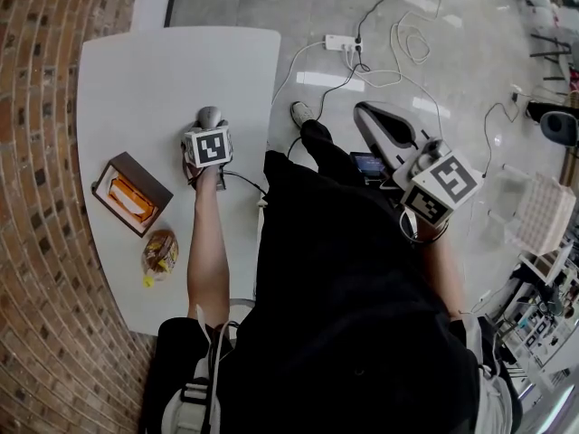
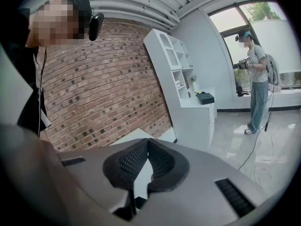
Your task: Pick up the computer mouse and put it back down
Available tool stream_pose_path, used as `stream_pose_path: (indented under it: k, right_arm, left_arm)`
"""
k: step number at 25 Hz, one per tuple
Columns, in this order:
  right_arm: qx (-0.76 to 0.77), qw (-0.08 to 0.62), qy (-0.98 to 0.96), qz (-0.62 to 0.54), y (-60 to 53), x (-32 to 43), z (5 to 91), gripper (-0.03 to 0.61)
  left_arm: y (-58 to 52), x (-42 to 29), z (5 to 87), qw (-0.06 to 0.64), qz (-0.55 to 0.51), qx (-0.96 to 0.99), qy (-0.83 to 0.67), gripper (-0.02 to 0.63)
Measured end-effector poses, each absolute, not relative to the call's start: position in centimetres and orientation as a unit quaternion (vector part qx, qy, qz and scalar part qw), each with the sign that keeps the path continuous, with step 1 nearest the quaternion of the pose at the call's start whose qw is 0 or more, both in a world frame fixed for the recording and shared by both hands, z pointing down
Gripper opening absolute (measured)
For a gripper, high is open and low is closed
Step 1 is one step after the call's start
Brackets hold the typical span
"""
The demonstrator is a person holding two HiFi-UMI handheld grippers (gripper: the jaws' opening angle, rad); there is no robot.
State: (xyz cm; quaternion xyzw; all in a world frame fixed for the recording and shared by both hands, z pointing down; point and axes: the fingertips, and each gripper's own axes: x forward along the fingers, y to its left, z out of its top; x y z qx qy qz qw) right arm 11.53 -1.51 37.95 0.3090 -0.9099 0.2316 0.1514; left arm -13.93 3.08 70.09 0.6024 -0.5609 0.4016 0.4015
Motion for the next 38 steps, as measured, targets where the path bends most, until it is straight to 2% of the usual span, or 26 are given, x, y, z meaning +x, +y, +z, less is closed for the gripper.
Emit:
stream_pose_path:
  k: [20, 38]
  right_arm:
    - [0.314, 0.130, -0.915, 0.219, -4.5, 17.2, 37.0, 0.017]
    - [0.212, 0.083, -0.949, 0.218, -9.3, 15.7, 36.6, 0.017]
  left_arm:
    - [3.8, -12.8, 69.0, 0.429, 0.376, 0.571, -0.590, 0.295]
    - [3.3, -9.5, 60.4, 0.405, 0.325, 0.556, -0.649, 0.295]
